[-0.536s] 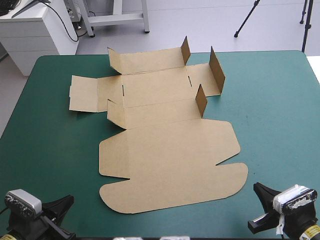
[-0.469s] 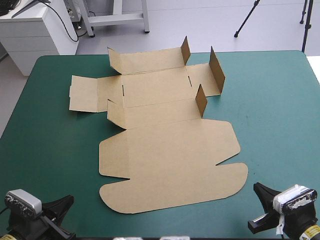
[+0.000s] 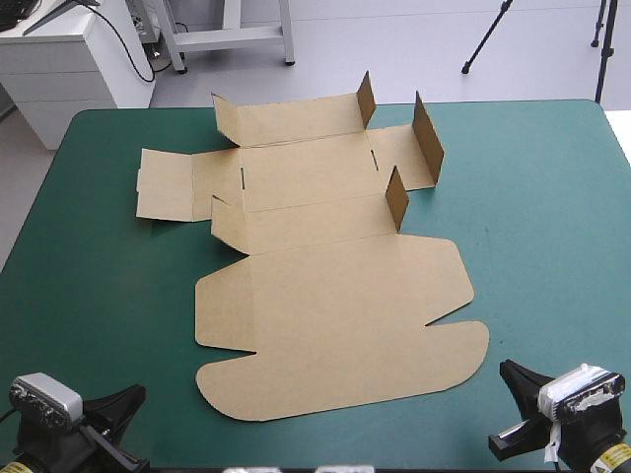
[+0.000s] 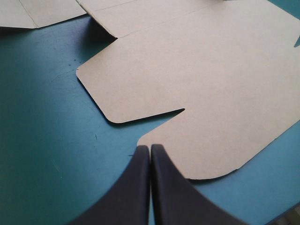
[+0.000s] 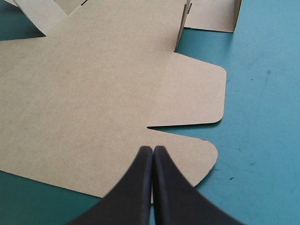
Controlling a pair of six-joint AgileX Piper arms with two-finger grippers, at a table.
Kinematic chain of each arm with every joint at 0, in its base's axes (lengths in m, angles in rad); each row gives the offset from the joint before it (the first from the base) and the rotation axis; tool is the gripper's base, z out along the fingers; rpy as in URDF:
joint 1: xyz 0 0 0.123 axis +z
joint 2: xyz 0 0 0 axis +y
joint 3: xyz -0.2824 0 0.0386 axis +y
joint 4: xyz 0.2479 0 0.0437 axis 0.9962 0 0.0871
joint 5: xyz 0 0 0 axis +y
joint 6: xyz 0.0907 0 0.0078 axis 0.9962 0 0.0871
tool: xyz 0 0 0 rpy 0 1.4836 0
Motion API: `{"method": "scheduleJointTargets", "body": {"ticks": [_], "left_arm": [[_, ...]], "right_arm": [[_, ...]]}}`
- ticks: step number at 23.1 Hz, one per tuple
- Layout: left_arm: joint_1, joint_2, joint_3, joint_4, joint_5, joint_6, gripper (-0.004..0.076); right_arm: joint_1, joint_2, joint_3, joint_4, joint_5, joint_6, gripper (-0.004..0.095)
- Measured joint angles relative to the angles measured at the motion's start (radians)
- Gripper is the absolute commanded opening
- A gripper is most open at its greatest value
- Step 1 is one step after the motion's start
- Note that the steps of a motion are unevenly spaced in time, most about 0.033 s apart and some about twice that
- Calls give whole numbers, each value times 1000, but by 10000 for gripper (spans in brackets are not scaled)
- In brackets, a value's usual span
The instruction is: Fold the box
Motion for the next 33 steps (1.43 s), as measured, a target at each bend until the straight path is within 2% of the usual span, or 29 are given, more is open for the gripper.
{"method": "scheduleJointTargets", "body": {"ticks": [5,11,15,20,27,30,33], "left_arm": [[0,0,0,0,0,0,-10],[0,0,0,0,0,0,-10],[0,0,0,0,0,0,-10],[0,0,0,0,-1,0,-10],[0,0,0,0,-1,0,-10],[0,0,0,0,-1,0,-10],[0,0,0,0,-1,0,-10]], "right_arm": [[0,8,0,0,-37,19,-21],[0,129,-50,0,-45,10,-21],[0,291,-167,0,-89,-20,-21],[0,668,-452,0,-115,-72,-4],[0,1115,-787,-1,-77,-94,108],[0,1249,-916,-1,-42,-97,253],[0,1347,-1005,-3,-5,-97,358]]}}
